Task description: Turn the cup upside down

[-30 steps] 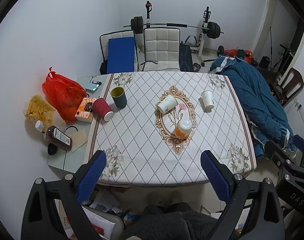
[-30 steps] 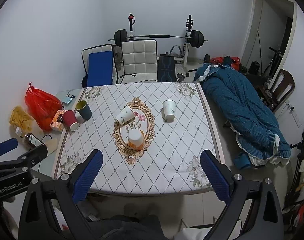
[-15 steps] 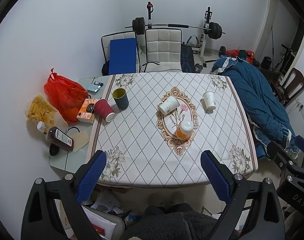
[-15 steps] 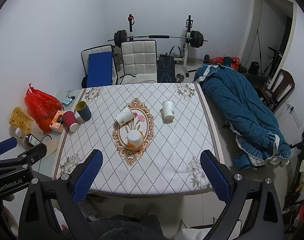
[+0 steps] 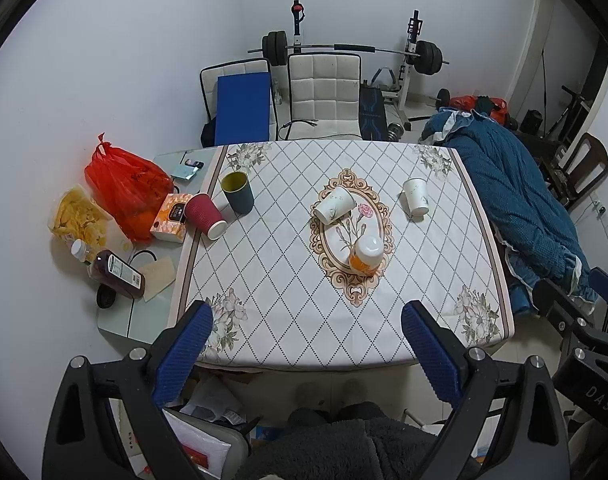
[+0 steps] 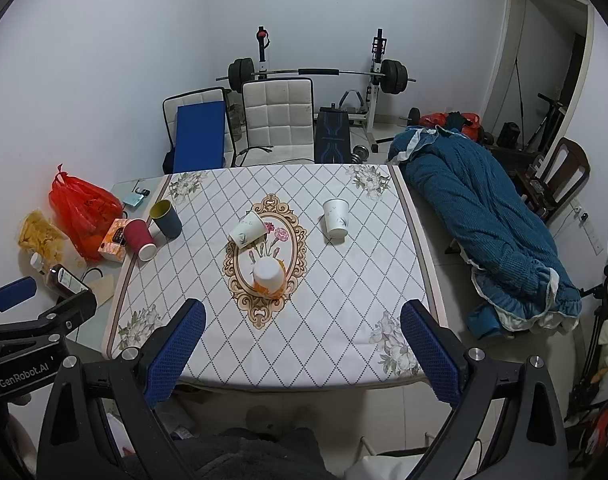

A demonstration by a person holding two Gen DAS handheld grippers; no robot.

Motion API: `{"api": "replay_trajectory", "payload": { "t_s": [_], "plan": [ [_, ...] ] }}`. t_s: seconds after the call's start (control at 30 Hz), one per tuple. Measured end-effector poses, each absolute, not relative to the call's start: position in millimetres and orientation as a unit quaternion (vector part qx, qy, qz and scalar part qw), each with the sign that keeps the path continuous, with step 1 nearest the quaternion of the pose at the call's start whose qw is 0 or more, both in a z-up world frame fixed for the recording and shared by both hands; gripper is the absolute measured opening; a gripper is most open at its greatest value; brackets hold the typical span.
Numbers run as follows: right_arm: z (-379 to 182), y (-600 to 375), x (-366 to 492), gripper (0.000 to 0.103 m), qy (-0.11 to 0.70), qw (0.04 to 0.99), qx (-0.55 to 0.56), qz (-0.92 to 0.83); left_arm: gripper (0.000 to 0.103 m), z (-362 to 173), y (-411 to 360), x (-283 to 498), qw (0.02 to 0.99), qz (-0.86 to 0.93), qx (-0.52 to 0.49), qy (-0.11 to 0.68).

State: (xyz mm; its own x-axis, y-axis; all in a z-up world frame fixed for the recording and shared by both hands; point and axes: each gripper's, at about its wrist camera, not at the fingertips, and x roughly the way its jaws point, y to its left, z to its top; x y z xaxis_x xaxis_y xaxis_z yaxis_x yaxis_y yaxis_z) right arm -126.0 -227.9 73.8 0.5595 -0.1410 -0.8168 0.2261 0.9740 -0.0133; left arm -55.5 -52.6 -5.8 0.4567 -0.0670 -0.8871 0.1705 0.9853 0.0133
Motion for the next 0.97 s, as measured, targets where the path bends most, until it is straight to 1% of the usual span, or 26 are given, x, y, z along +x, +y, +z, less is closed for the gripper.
{"api": "replay_trajectory", "payload": {
  "t_s": [0.97],
  "plan": [
    [68.6,-228.9,-126.3,0.1,0.459,0.881,0.049,-0.1,0.097,-6.2,-53.5,-61.5,0.852,-0.068,0.052,0.516]
  ]
}}
